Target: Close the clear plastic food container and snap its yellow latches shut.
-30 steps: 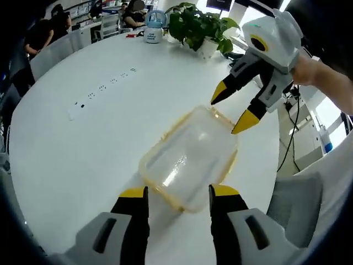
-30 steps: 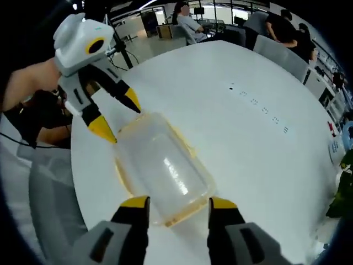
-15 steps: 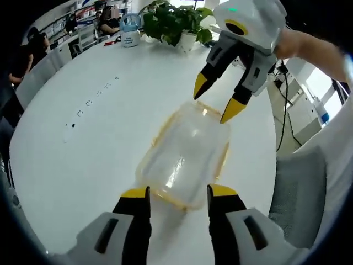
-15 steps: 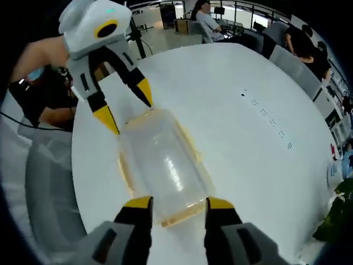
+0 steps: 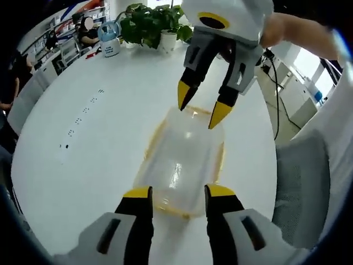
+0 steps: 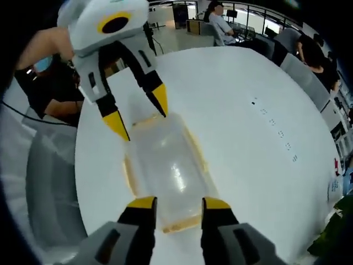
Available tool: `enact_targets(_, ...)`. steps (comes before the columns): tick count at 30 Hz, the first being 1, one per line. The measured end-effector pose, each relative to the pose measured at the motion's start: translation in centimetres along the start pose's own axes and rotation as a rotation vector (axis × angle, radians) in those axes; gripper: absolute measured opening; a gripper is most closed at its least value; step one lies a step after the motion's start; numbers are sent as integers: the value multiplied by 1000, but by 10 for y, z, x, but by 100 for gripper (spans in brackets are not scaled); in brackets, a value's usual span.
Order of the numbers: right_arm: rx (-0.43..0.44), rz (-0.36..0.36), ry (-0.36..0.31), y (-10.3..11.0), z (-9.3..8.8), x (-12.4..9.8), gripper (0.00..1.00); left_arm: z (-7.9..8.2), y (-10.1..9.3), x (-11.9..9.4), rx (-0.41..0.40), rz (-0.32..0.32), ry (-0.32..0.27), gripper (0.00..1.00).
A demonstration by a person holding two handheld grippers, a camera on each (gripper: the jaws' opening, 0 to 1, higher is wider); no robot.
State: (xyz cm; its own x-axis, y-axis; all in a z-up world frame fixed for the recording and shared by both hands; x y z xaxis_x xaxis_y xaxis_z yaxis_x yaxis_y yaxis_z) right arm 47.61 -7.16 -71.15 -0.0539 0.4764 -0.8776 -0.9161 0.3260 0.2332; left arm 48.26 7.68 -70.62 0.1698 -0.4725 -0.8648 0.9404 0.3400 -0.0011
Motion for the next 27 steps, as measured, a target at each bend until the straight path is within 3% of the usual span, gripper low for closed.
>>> enact_targets(9,-44,11,7,0,6,5,30,6,-3,9,41,-16,-3,34)
enact_targets(27,-79,49,-10,3,22,18,29,27,-12,22,30,-18,-56,33)
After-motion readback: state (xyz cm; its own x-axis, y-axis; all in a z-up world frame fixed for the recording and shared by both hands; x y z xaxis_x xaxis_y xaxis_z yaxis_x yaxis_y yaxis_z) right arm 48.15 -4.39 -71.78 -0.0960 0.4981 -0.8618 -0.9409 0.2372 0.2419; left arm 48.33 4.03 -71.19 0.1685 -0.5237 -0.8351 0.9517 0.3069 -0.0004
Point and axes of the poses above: the point that each gripper's makers call its tool centre point, and the gripper's own axes: x roughly forward along the fingers, y roughly to its left, z roughly out of its top, the point moved 7 cm from there along -x, roughly backward along the fingers, and after that the axes turned 8 degrees about z, right-handed, at the moved point
